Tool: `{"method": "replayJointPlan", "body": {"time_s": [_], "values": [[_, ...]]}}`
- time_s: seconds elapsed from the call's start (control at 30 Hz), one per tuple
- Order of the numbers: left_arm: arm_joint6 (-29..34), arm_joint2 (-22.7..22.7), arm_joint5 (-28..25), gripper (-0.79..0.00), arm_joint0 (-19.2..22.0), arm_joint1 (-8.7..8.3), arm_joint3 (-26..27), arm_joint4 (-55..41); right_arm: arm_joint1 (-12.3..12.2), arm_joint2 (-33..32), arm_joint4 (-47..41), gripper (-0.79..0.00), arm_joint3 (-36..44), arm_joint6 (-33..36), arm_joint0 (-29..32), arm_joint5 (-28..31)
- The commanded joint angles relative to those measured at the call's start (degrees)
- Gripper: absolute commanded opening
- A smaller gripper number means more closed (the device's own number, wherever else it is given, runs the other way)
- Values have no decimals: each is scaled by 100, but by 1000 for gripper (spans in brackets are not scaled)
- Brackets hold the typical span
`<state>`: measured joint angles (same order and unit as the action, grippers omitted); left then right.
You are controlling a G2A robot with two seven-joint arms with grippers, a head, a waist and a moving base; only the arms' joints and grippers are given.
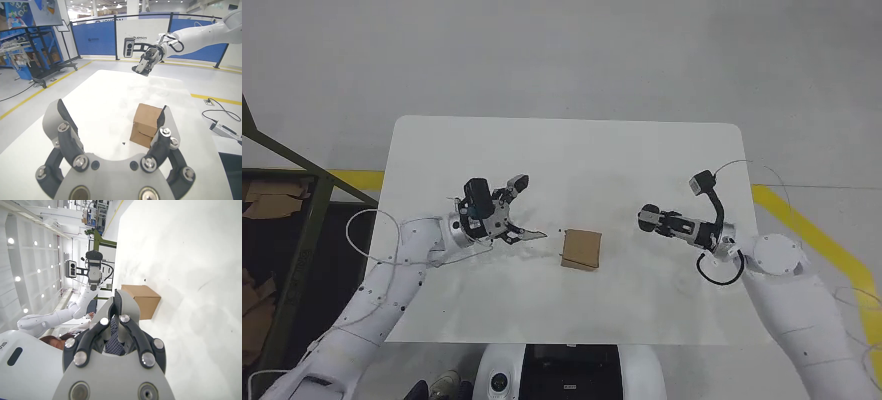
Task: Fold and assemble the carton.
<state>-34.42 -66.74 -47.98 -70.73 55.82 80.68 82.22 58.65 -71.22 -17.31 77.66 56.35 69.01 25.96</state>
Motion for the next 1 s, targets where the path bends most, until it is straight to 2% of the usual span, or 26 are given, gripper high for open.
{"method": "replayJointPlan", "body": {"time_s": [0.0,0.23,0.5,0.77,0.97], "values": [[224,-218,15,0,-117,-34,109,-262,-11,-78,228,-785,17,-197,-19,162],[789,-790,163,0,-530,-110,441,-1018,-52,-334,1469,-785,331,-1246,95,373],[1316,-1243,377,0,-878,-150,670,-1700,-68,-609,2984,-785,938,-2698,350,228],[2029,-1654,555,0,-938,-179,819,-2378,-41,-737,4382,-785,1464,-3903,479,-416],[2452,-1837,604,0,-817,-189,770,-2664,-25,-823,4934,-785,1602,-4224,461,-852]]}}
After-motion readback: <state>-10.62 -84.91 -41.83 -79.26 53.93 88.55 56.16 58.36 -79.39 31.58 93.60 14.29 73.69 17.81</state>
